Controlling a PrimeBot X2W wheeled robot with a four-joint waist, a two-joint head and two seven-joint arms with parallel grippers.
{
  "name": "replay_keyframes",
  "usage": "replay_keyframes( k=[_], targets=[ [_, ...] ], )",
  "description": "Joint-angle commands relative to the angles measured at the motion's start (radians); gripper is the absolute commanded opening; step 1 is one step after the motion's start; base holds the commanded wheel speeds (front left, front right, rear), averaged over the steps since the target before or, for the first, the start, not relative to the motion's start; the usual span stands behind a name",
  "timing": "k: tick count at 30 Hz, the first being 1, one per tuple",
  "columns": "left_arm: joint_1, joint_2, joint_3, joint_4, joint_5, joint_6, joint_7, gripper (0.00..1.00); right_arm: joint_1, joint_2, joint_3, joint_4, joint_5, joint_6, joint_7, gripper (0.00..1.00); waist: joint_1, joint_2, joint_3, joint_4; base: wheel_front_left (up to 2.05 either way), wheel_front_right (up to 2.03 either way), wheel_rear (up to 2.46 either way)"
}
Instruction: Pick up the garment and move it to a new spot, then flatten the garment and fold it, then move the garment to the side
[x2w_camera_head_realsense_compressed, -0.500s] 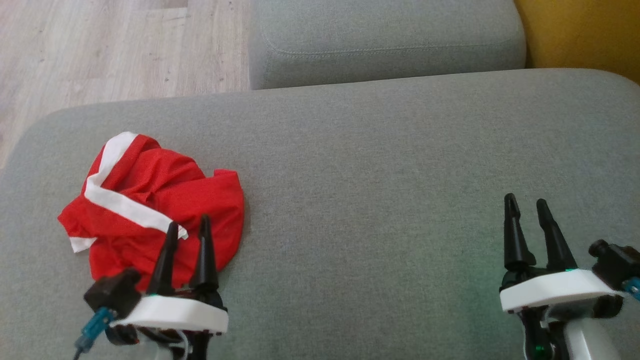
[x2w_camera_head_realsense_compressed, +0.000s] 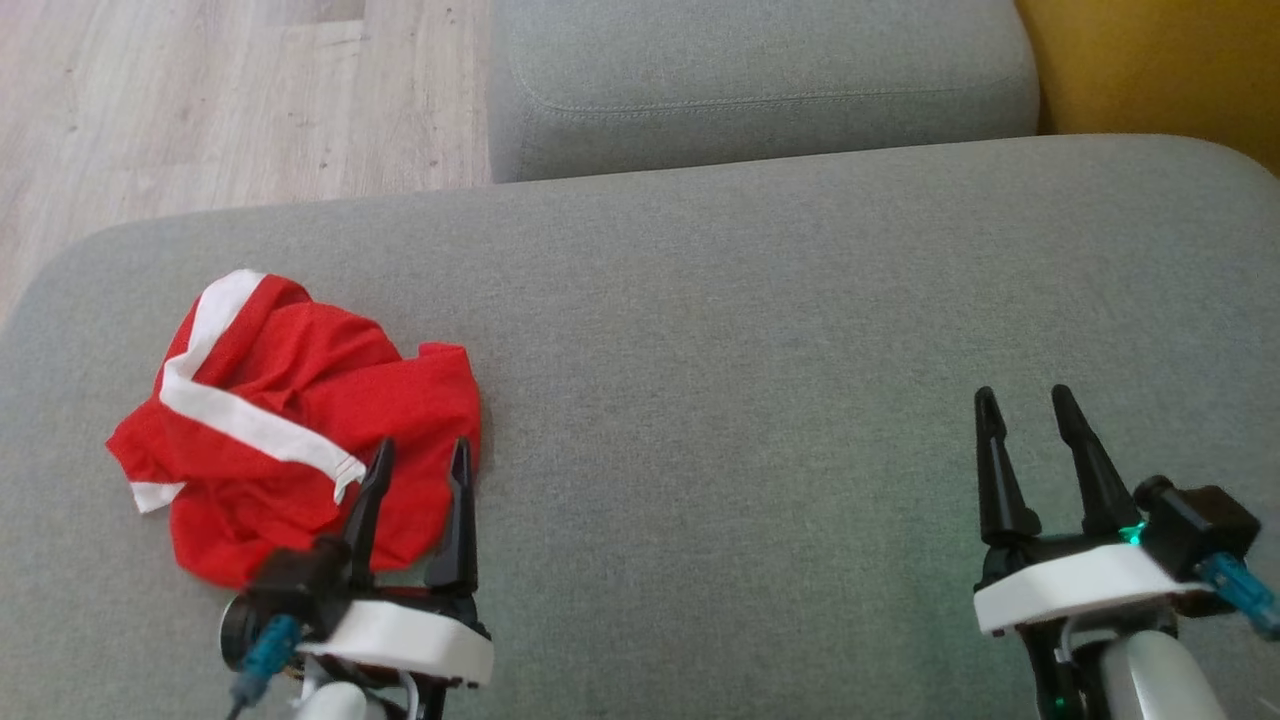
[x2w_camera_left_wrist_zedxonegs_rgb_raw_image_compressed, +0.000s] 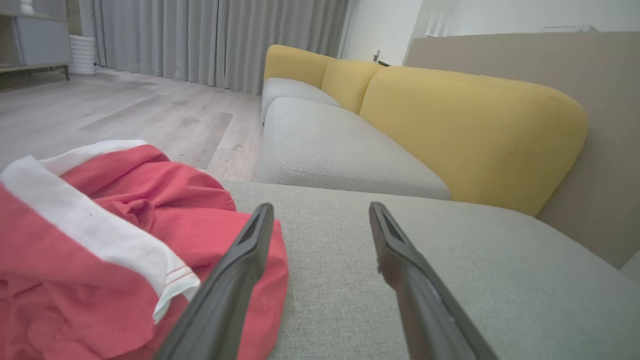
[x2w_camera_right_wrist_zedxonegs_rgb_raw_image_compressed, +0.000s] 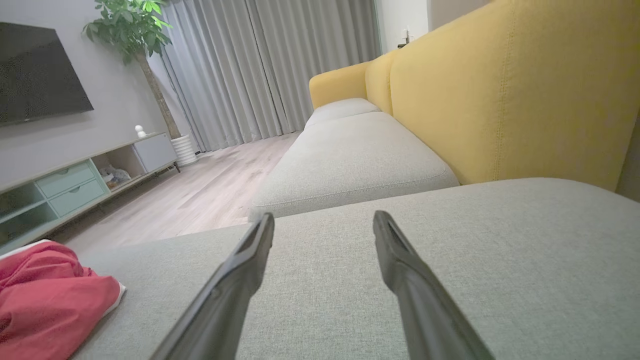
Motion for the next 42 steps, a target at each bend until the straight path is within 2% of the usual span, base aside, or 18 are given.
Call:
replay_keyframes(
  k=[1,14,20,25,33,42],
  targets=[
    [-0.060,0.024,0.004,-0.032,0.046,0.016,-0.017,1.00,-0.037,-0.008,0.025,-0.045,-0.049,-0.001,-0.018,1.00,0.0000,-0.0001,-0.001,-0.002,0.00,0.00,0.00],
    [-0.090,0.072,-0.115,0.017,0.214,0.080,-0.055,1.00,-0.034,-0.009,0.044,-0.063,-0.250,-0.001,-0.056,1.00,0.0000,-0.0001,-0.008,-0.003,0.00,0.00,0.00],
    [-0.098,0.073,-0.133,0.008,0.241,0.106,-0.070,1.00,-0.028,-0.009,0.053,-0.058,-0.288,-0.001,-0.071,1.00,0.0000,-0.0001,-0.007,0.003,0.00,0.00,0.00],
    [-0.082,0.054,-0.095,-0.009,0.209,0.117,-0.084,1.00,-0.023,-0.010,0.039,-0.062,-0.282,-0.001,-0.086,1.00,0.0000,-0.0001,-0.005,0.009,0.00,0.00,0.00],
    [-0.030,-0.006,0.026,-0.002,0.178,0.087,-0.111,1.00,-0.012,-0.010,0.016,-0.014,-0.193,-0.001,-0.112,1.00,0.0000,-0.0001,-0.011,0.010,0.00,0.00,0.00],
    [-0.020,-0.041,0.066,0.092,0.193,0.031,-0.119,1.00,-0.019,-0.010,0.034,0.053,-0.181,-0.001,-0.120,1.00,0.0000,-0.0001,-0.017,0.004,0.00,0.00,0.00]
  ],
)
